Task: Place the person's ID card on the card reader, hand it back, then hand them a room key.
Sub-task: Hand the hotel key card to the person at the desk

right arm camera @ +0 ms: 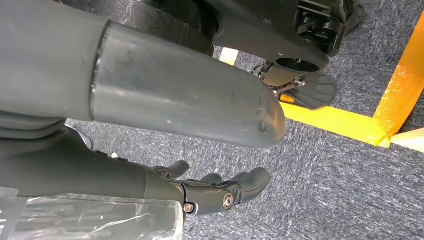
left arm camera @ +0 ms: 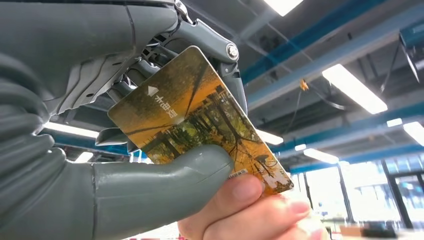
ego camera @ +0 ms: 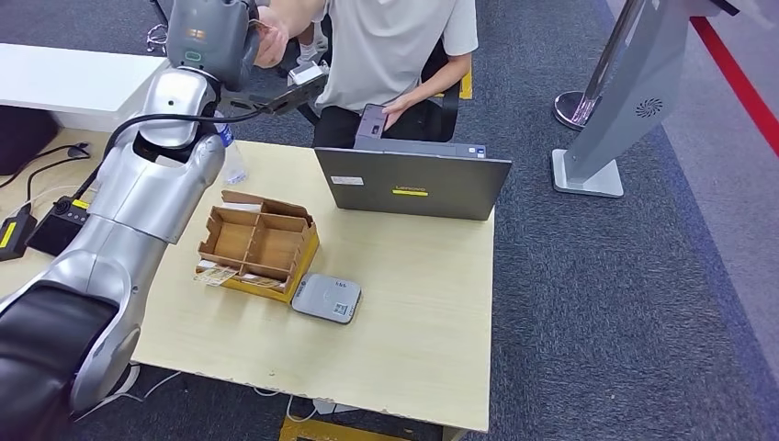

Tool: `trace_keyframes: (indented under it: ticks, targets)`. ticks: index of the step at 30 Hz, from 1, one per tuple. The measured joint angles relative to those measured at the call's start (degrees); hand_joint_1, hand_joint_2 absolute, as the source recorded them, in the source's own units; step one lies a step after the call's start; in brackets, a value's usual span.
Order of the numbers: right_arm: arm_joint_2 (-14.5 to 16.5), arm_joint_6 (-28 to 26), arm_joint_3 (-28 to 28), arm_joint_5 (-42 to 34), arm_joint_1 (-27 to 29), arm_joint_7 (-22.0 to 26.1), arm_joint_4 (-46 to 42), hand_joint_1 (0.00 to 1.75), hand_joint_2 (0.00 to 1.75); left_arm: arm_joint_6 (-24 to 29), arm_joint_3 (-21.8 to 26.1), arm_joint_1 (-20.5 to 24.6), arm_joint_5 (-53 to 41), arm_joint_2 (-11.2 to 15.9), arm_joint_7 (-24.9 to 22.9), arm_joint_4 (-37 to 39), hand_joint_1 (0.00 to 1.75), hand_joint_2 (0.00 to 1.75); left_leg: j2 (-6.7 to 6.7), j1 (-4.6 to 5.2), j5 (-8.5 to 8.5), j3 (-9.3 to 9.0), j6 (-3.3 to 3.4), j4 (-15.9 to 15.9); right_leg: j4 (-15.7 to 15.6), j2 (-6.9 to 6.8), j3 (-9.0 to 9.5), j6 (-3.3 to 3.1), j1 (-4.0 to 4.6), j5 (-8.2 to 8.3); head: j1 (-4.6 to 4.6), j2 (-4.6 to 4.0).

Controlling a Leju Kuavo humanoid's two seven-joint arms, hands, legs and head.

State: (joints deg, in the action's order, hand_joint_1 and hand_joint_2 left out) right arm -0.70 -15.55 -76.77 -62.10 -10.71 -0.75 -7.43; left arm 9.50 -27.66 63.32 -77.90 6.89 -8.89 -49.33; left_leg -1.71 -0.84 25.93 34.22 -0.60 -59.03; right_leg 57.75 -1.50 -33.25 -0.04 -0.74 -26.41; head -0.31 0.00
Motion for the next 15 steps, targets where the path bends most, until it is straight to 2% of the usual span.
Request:
trace_keyframes:
  ticks: [4,11,15]
  targets:
    - [0.0,0.1,-0.4,0.0,0.0,-0.3,0.0,0.00,0.00,0.1,0.5,1.6,1.6,-0.4,1.8,3.6,0.00,1.75,-0.02,-0.01,-0.03,0.11,0.02,0.0,0.0,0.01,-0.11,-0.06,0.01,0.05,0.01,0.00]
    - [0.0,0.2,-1.4,-0.3,-0.2,-0.1,0.0,0.00,0.00,4.7,2.2,2.9,5.0,-0.4,6.1,5.5,0.00,1.75,0.00,0.00,-0.03,0.18,0.04,0.0,0.0,-0.01,-0.16,-0.05,0.01,0.04,0.01,0.00]
    - [0.0,0.1,-1.4,-1.9,0.2,1.0,0.0,0.00,0.00,3.5,2.2,-1.1,6.7,-0.2,6.5,-0.6,0.00,1.75,0.03,0.03,-0.03,0.19,0.05,0.0,0.0,-0.05,-0.15,-0.05,-0.02,0.04,-0.05,0.00]
